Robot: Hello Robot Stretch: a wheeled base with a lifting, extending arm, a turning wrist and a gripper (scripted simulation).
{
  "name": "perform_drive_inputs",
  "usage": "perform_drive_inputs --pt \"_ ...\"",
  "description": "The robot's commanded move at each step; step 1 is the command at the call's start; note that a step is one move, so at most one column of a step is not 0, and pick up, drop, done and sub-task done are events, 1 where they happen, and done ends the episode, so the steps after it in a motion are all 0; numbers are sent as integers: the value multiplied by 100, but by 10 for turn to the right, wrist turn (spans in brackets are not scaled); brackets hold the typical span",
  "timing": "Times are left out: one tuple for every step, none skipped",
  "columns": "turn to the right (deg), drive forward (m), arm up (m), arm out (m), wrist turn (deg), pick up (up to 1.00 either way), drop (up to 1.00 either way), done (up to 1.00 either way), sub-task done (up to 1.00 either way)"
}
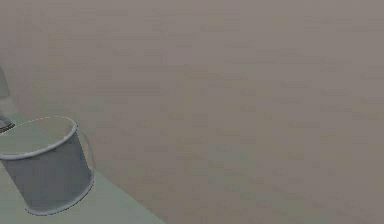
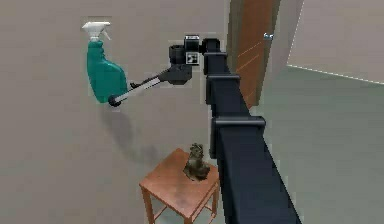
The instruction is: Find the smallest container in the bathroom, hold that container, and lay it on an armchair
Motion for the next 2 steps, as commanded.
perform_drive_inputs --pt "0 0 0 0 -450 0 0 0 0" --pt "0 0 0 0 -180 0 0 0 0"
